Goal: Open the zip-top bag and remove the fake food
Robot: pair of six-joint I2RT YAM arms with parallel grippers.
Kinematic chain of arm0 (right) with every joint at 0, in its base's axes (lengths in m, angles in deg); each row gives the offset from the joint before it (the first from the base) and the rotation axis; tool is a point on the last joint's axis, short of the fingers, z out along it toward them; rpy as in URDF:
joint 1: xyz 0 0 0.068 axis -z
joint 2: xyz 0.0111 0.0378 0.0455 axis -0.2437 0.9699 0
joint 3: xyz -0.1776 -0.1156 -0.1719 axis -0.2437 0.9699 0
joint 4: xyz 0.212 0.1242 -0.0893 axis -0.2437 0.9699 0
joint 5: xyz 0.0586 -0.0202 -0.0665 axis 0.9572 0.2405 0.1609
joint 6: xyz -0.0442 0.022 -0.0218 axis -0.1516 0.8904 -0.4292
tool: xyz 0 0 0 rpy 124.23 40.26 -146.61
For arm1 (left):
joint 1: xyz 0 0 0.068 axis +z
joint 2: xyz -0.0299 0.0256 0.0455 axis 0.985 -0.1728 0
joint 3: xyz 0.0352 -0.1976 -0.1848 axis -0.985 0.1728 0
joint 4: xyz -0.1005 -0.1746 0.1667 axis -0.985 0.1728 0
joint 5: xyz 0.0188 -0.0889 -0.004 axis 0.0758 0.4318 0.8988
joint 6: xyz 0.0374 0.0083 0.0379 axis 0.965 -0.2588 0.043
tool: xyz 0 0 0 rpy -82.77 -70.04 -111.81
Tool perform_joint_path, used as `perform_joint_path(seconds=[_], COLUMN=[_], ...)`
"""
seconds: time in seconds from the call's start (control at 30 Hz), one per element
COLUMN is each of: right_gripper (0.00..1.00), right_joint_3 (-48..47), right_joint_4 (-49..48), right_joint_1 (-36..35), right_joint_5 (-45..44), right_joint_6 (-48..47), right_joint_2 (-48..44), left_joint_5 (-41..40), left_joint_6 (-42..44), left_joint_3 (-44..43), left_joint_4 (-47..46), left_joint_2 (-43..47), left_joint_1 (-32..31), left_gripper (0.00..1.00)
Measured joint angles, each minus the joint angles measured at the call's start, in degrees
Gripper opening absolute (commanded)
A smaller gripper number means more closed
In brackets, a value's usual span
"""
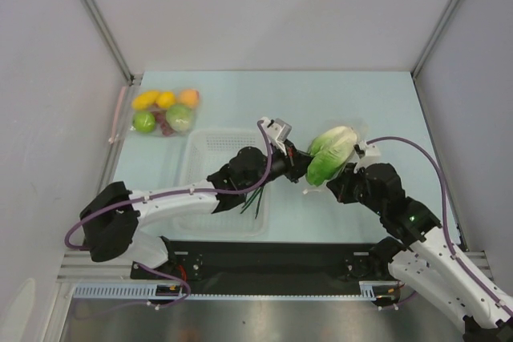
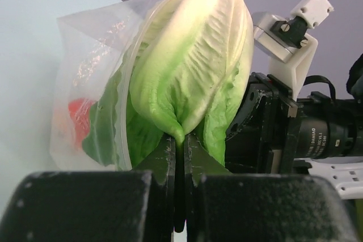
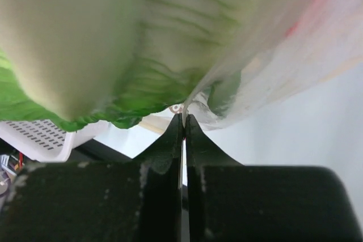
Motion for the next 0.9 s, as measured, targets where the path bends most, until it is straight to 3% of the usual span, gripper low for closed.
perform_joint_path(seconds=[0.27,0.6,0.9], right_gripper=[0.0,0.0,0.0], right_joint_3=[0.55,0.55,0.55], right_joint_4=[-0.04,-0.11,-0.13], right_joint_1=[0.0,0.02,0.57], right_joint_5=[-3.02,-6.67,-7.04], right_joint_6=[0.68,1.79,2.23], right_joint_2=[-1.6,-0.76,1.38], left_joint_5=[9.03,26.69,37.57], left_joint_6=[-5.31,-7.43,-15.96], left_joint_3=[1.42,1.44,1.49], left_joint_4=[-1.92,-1.27,-13.92], left_joint_2=[1.44,7.65,8.24], left_joint_1=[3.72,8.57,9.6], left_gripper=[0.0,0.0,0.0])
